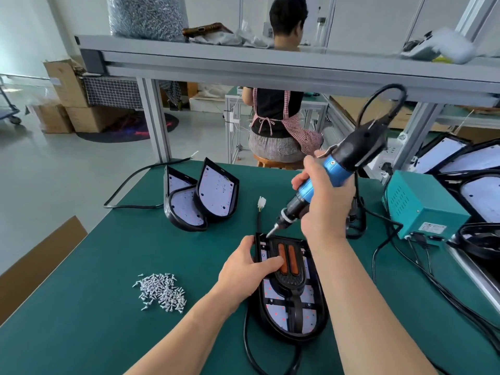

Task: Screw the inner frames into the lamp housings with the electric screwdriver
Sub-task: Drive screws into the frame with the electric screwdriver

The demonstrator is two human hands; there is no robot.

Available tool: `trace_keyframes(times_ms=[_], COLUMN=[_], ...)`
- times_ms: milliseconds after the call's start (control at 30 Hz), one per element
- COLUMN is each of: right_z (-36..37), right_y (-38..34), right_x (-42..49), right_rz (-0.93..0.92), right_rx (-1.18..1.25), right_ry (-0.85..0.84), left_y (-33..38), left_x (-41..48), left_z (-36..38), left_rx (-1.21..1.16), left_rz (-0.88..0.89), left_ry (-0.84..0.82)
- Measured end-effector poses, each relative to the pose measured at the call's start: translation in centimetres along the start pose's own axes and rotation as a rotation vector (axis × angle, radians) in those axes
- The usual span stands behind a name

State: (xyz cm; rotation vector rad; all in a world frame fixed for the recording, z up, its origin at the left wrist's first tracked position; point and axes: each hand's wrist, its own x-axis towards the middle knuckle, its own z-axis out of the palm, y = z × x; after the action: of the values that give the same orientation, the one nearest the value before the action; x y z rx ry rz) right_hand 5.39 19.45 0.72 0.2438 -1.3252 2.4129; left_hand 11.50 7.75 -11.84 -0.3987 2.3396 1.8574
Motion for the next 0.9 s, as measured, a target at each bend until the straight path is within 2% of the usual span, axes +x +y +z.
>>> trace_keyframes(times_ms=[100,167,333,433,500,633,800,900], right_z=[-0.7,-2.7,-11.2,-15.0,-16.5,-17.9,-17.3,-15.3], right_y=[-3.6,-5.3,-3.6,-0.7,1.0,2.4,1.6,1.0], right_x=[1.8,2.8,2.2,0.6,-0.4,-2.4,-3.3,-4.8], right_rz=[-0.067,-0.044,0.392,0.499,0.463,0.365,0.249,0.021], right_rx=[0.056,-0.001,-0.271,-0.408,-0.550,-1.005,-1.354,-1.407], right_ry=[0.121,0.184,0.237,0.314,0.365,0.400,0.321,0.204], left_y=[0.3,0.6,1.4,1.7,1.9,2.2,2.8,3.1], left_x=[0.2,0.0,-1.0,-1.6,-1.9,-2.5,-3.2,-3.0], left_z=[-0.1,0.0,0.0,-0.1,-0.2,0.0,1.2,1.4], left_rx=[-0.007,0.003,0.014,0.003,0.004,0.023,-0.005,-0.013], left_rz=[0.014,0.022,0.022,0.022,0.025,0.025,-0.006,-0.039], left_ry=[0.002,0.011,0.007,0.013,0.023,0.064,0.108,0.110])
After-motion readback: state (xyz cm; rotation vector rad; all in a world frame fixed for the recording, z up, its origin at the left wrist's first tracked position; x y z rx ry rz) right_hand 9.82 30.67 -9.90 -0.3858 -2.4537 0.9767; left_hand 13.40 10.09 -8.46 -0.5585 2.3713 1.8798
